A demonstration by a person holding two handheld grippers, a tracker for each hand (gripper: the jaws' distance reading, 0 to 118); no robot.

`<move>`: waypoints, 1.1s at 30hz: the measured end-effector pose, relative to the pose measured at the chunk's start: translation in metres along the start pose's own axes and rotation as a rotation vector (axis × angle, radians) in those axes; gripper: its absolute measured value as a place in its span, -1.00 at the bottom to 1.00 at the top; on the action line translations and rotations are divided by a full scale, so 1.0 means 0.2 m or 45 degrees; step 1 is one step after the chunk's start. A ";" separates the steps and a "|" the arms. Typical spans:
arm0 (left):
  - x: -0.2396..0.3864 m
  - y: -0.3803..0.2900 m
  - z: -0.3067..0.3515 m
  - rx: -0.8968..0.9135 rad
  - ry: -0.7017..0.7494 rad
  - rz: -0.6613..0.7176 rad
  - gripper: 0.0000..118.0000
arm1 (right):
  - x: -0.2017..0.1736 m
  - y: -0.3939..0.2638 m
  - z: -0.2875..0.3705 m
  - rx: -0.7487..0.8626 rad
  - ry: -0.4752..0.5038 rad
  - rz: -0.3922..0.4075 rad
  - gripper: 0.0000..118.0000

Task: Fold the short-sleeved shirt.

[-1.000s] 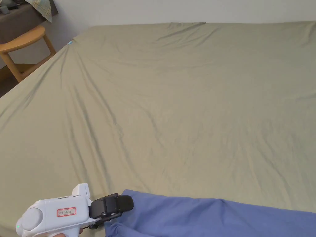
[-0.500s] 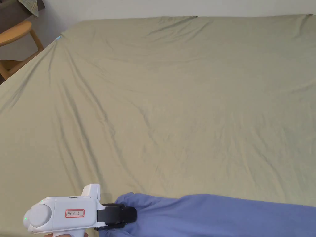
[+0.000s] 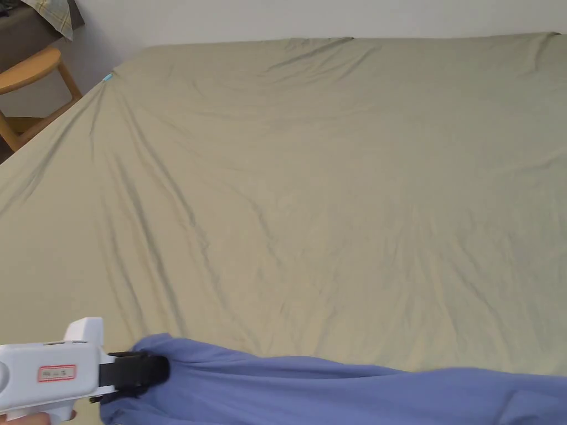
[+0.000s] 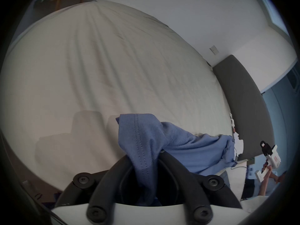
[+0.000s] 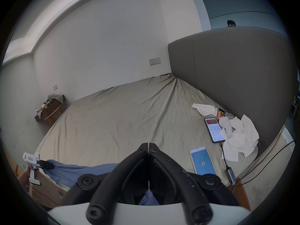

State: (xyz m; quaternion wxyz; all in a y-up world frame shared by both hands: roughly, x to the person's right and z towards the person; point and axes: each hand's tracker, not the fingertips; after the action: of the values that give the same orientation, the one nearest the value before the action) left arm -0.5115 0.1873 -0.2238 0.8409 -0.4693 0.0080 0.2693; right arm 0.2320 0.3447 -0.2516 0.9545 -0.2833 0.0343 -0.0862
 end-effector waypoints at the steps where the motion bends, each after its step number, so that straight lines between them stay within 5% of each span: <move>1: -0.02 0.00 0.04 0.008 0.040 0.005 -0.88 | 0.01 -0.01 0.00 -0.001 0.004 -0.002 -1.00; 8: 0.29 -0.09 0.19 0.008 0.041 -0.049 -0.87 | 0.03 -0.05 -0.01 -0.010 0.016 -0.020 -1.00; 11: 0.57 -0.14 0.18 0.050 -0.191 -0.049 -0.88 | 0.04 -0.06 -0.01 -0.016 0.020 -0.026 -1.00; 19: 1.13 -0.27 -0.34 -0.045 -0.401 -0.105 -0.88 | 0.09 -0.07 0.05 -0.005 0.021 -0.032 -1.00; 27: 1.15 -0.40 -0.60 -0.142 -0.409 -0.054 -0.85 | 0.17 -0.07 0.12 0.021 -0.013 -0.060 -1.00; 28: 1.14 -0.39 -0.59 -0.169 -0.435 -0.052 -0.69 | 0.17 -0.07 0.12 0.018 -0.014 -0.061 -1.00; 29: 1.13 -0.38 -0.55 -0.202 -0.493 -0.008 -0.18 | 0.17 -0.08 0.12 0.016 -0.020 -0.060 -1.00; 30: 1.12 -0.39 -0.49 -0.160 -0.536 -0.001 0.74 | 0.17 -0.08 0.11 0.014 -0.023 -0.060 -1.00; 31: 1.10 -0.39 -0.43 -0.059 -0.604 -0.033 1.00 | 0.17 -0.09 0.11 0.008 -0.020 -0.062 -1.00; 33: 1.00 -0.39 -0.29 0.061 -0.667 0.072 0.96 | 0.17 -0.10 0.09 0.005 -0.014 -0.076 -1.00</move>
State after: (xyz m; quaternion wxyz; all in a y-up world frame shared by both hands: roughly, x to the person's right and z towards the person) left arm -0.2902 0.1990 -0.2478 0.8175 -0.3630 -0.1904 0.4046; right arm 0.2647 0.3320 -0.2256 0.9522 -0.2830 0.0204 -0.1130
